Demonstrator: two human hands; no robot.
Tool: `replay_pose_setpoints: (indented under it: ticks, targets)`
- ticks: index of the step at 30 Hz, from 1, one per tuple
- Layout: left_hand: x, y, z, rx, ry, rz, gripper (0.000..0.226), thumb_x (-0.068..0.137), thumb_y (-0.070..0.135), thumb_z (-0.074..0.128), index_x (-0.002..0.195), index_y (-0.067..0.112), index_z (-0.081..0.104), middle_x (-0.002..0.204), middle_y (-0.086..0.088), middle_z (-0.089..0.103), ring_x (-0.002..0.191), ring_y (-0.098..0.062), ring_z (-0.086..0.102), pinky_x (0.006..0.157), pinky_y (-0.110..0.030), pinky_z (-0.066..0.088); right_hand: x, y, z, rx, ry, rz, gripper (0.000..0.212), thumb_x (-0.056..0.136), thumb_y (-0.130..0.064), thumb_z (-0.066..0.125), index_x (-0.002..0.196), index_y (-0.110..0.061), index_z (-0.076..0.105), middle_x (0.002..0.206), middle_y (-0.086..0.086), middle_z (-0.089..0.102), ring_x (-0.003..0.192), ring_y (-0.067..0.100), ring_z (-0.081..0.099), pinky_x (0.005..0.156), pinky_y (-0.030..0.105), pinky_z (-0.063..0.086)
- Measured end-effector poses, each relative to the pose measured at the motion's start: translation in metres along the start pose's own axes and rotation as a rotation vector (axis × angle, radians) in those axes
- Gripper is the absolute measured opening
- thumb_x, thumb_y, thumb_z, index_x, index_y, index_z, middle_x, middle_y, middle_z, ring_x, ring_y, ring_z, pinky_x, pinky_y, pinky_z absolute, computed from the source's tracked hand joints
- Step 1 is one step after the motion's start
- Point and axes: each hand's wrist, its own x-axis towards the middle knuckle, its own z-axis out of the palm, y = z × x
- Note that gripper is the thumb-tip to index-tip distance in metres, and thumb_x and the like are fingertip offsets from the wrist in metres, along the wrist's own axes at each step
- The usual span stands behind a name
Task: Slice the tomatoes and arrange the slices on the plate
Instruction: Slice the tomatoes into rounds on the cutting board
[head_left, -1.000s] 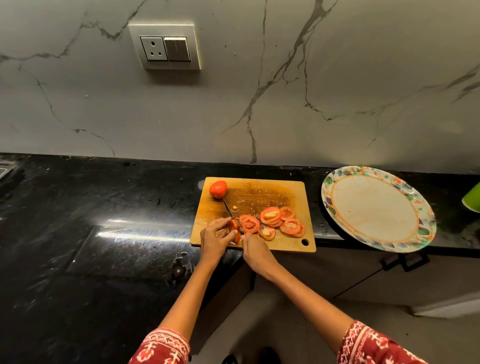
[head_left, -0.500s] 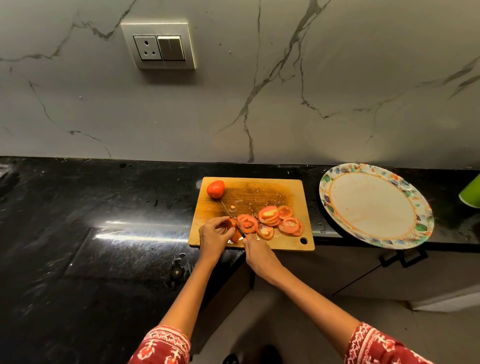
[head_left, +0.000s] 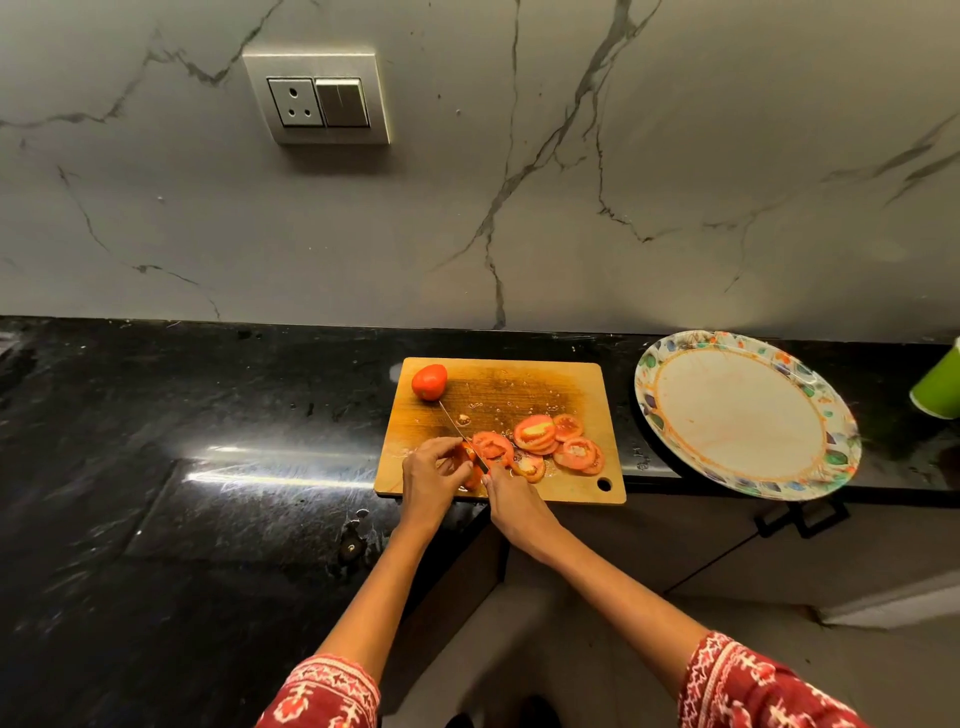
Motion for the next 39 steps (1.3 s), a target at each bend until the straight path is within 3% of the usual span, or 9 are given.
replay_pose_setpoints:
  ticks: [5, 7, 10, 14, 24, 29, 32, 35, 39]
  targets:
    - [0.001, 0.004, 0.0, 0.029, 0.157, -0.073, 0.017, 0.075, 0.0, 0.069, 0.09, 0.007, 0.068, 0.088, -0.005, 0.067, 0.081, -0.011, 0.061, 0.066, -0.007, 0.044, -0.004, -0.002, 0.003, -0.006, 0.027, -0.028, 0.029, 0.102, -0.024, 0.03, 0.112, -0.003, 0.047, 0.1, 0.022, 0.062, 0.092, 0.039, 0.059, 0.064, 0.035, 0.035]
    - [-0.001, 0.007, 0.0, -0.041, 0.203, -0.191, 0.012, 0.077, 0.001, 0.068, 0.087, 0.008, 0.065, 0.084, -0.003, 0.066, 0.077, -0.012, 0.062, 0.065, -0.013, 0.046, -0.005, -0.001, 0.004, 0.006, 0.043, -0.024, 0.029, 0.102, -0.024, 0.03, 0.112, -0.003, 0.046, 0.098, 0.023, 0.062, 0.092, 0.04, 0.059, 0.064, 0.035, 0.034]
    - [-0.001, 0.009, -0.001, -0.283, 0.124, -0.446, 0.005, 0.082, 0.007, 0.066, 0.079, 0.011, 0.065, 0.078, -0.005, 0.067, 0.066, -0.013, 0.064, 0.067, -0.026, 0.056, -0.008, 0.0, 0.004, 0.008, 0.044, -0.027, 0.028, 0.102, -0.023, 0.029, 0.114, -0.003, 0.044, 0.096, 0.022, 0.061, 0.09, 0.039, 0.059, 0.063, 0.034, 0.033]
    - [-0.001, 0.014, -0.002, -0.404, 0.038, -0.541, 0.004, 0.081, 0.002, 0.066, 0.082, -0.001, 0.068, 0.074, -0.006, 0.065, 0.06, -0.014, 0.063, 0.058, -0.019, 0.055, -0.011, -0.002, 0.006, -0.029, 0.04, -0.028, 0.028, 0.102, -0.025, 0.027, 0.114, -0.005, 0.043, 0.098, 0.021, 0.061, 0.092, 0.039, 0.059, 0.064, 0.035, 0.033]
    - [0.004, 0.028, -0.002, -0.387, 0.054, -0.63, 0.008, 0.077, 0.0, 0.07, 0.07, 0.003, 0.068, 0.066, -0.006, 0.065, 0.045, -0.005, 0.061, 0.048, -0.014, 0.052, -0.021, -0.007, 0.008, -0.077, 0.082, -0.025, 0.025, 0.103, -0.024, 0.026, 0.116, -0.009, 0.041, 0.102, 0.014, 0.063, 0.093, 0.031, 0.06, 0.063, 0.033, 0.032]
    - [0.0, 0.03, -0.003, -0.379, -0.001, -0.63, 0.002, 0.078, -0.003, 0.068, 0.079, -0.002, 0.067, 0.066, -0.008, 0.063, 0.043, -0.003, 0.059, 0.047, -0.013, 0.049, -0.028, -0.01, 0.01, -0.042, 0.093, 0.005, 0.028, 0.103, -0.024, 0.025, 0.123, -0.009, 0.038, 0.111, 0.017, 0.061, 0.105, 0.036, 0.058, 0.074, 0.04, 0.041]
    - [-0.009, 0.02, -0.007, -0.271, -0.036, -0.464, 0.021, 0.073, -0.001, 0.074, 0.089, 0.006, 0.063, 0.078, -0.007, 0.066, 0.063, -0.009, 0.064, 0.06, -0.019, 0.053, -0.03, -0.009, 0.012, -0.004, 0.087, 0.033, 0.029, 0.103, -0.024, 0.024, 0.123, -0.008, 0.038, 0.114, 0.018, 0.059, 0.107, 0.039, 0.056, 0.075, 0.04, 0.04]
    - [-0.013, 0.017, -0.008, -0.054, -0.05, -0.215, 0.032, 0.069, 0.006, 0.079, 0.093, 0.014, 0.061, 0.08, 0.001, 0.063, 0.071, -0.007, 0.06, 0.061, -0.014, 0.051, -0.026, -0.006, 0.012, 0.033, 0.076, 0.037, 0.025, 0.102, -0.023, 0.027, 0.116, -0.006, 0.04, 0.097, 0.015, 0.058, 0.094, 0.036, 0.058, 0.066, 0.036, 0.034]
    - [-0.011, 0.019, -0.003, -0.003, -0.028, -0.125, 0.028, 0.071, 0.006, 0.077, 0.097, 0.008, 0.066, 0.08, 0.0, 0.065, 0.075, -0.011, 0.063, 0.065, -0.015, 0.053, -0.023, -0.004, 0.01, 0.061, 0.051, 0.035, 0.027, 0.102, -0.024, 0.027, 0.116, -0.006, 0.042, 0.086, 0.005, 0.047, 0.077, 0.02, 0.044, 0.065, 0.035, 0.034]
